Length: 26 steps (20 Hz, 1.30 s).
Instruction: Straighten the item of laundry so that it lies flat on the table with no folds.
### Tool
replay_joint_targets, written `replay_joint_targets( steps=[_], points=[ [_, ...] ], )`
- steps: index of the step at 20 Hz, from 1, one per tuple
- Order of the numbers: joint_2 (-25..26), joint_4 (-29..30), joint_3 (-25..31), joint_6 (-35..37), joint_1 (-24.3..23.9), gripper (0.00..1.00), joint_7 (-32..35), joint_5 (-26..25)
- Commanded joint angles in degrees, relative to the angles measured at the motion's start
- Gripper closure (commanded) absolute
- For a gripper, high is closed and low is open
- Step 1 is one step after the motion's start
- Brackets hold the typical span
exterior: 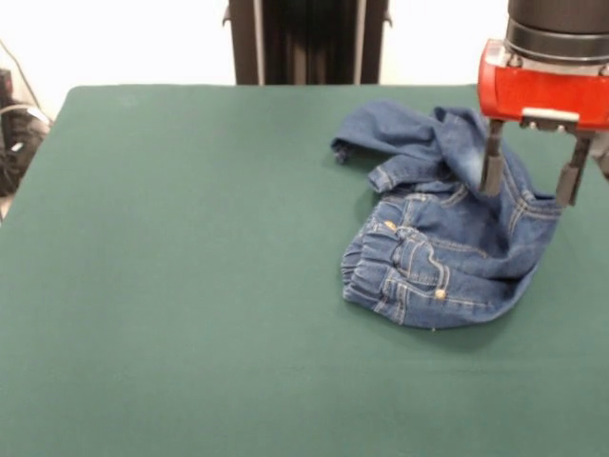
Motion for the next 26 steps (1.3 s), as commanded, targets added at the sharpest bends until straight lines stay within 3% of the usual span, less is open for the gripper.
replay_joint_targets(
  steps=[1,9,18,26],
  points=[
    [-0.4,-1.1,2.5,5.8,-1.1,0.00,-1.7,-2.7],
    [4.0,-6.3,3.4,6.3,-2.0,0.00,-3.0,-4.8],
    [3.9,-2.8,4.8,5.2,-4.8,0.00,-7.2,-7.5],
    [3.4,-0.1,4.5,9.3,-5.8,0.00,-7.8,-9.9]
  ],
)
